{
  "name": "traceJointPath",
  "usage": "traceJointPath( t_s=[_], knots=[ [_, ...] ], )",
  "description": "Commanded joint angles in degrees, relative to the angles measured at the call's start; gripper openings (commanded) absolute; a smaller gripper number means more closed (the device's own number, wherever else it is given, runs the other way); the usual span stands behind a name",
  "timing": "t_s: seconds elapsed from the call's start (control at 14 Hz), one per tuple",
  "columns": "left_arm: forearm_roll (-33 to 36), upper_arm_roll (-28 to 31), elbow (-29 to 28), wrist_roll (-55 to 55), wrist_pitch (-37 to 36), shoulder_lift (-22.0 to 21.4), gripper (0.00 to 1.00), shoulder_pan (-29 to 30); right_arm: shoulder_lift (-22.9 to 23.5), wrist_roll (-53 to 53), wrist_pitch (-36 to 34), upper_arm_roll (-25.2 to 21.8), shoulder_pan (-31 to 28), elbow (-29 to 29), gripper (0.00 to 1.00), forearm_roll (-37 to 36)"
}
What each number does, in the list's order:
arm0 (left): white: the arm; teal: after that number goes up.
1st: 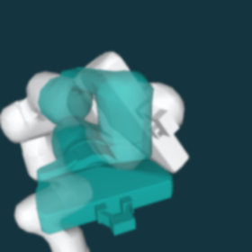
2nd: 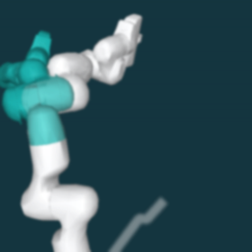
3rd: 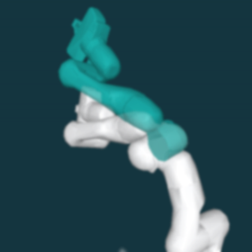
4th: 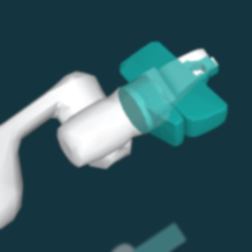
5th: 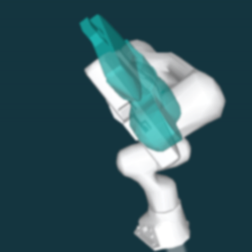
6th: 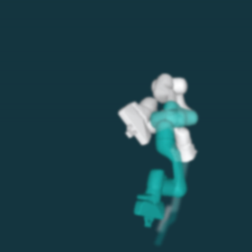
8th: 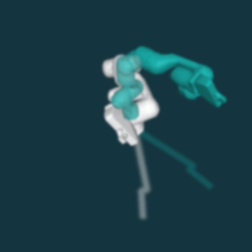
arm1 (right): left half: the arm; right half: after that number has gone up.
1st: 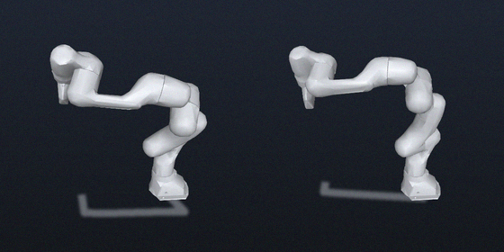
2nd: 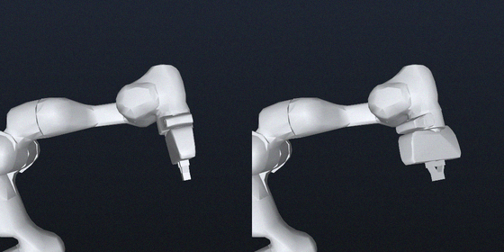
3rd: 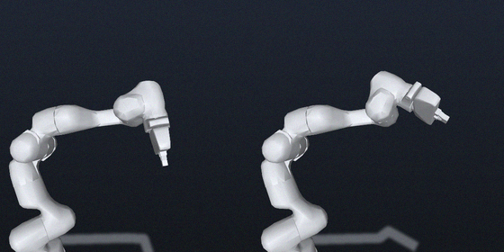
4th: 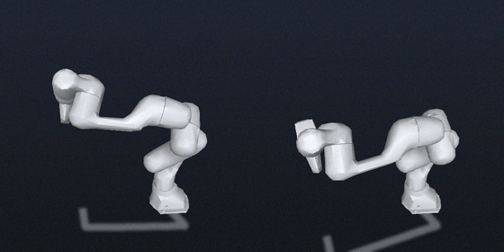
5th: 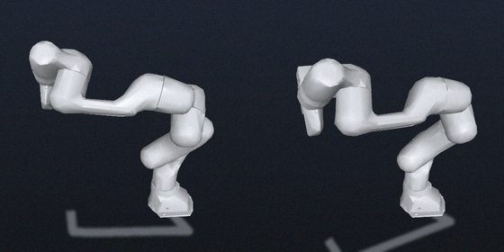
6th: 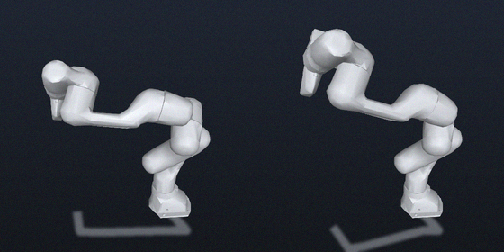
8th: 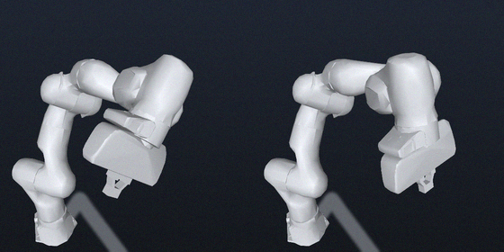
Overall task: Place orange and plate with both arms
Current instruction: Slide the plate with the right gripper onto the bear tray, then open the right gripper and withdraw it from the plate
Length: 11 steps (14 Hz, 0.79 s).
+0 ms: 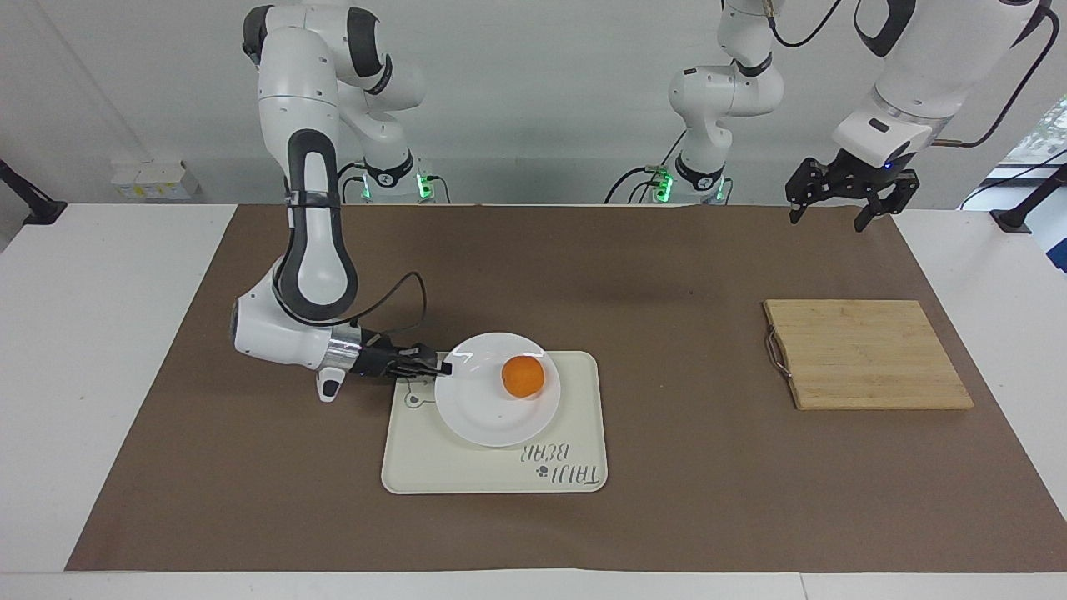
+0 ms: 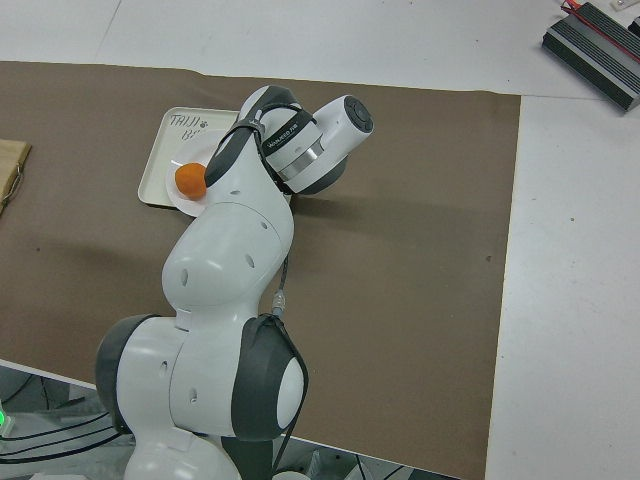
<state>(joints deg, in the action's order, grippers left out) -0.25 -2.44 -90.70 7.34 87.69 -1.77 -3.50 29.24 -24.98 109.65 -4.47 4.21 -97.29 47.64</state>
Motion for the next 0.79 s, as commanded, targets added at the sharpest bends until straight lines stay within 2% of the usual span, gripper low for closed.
traceJointPath(
  t_s=[0.0,0.21,0.36,0.5,0.71],
  knots=[
    [-0.6,-0.5,0.1,-0.3,-0.8,-0.7,1.00,0.8,-3.6,5.1,0.8,0.3,0.1,2.1,1.00,-10.5],
    [-0.6,-0.5,0.1,-0.3,-0.8,-0.7,1.00,0.8,-8.4,17.2,6.2,0.3,1.5,3.1,1.00,-26.9],
    [-0.6,-0.5,0.2,-0.3,-0.7,-0.9,1.00,0.8,-10.6,23.5,6.4,0.3,2.6,3.1,1.00,-37.1],
    [-0.6,-0.5,0.3,-0.3,-0.7,-1.1,1.00,0.8,-13.1,26.7,4.9,0.3,2.0,2.8,1.00,-41.0],
    [-0.6,-0.5,0.3,-0.3,-0.7,-1.1,1.00,0.8,-16.9,26.9,-0.8,-0.4,-0.7,3.0,1.00,-41.2]
  ],
)
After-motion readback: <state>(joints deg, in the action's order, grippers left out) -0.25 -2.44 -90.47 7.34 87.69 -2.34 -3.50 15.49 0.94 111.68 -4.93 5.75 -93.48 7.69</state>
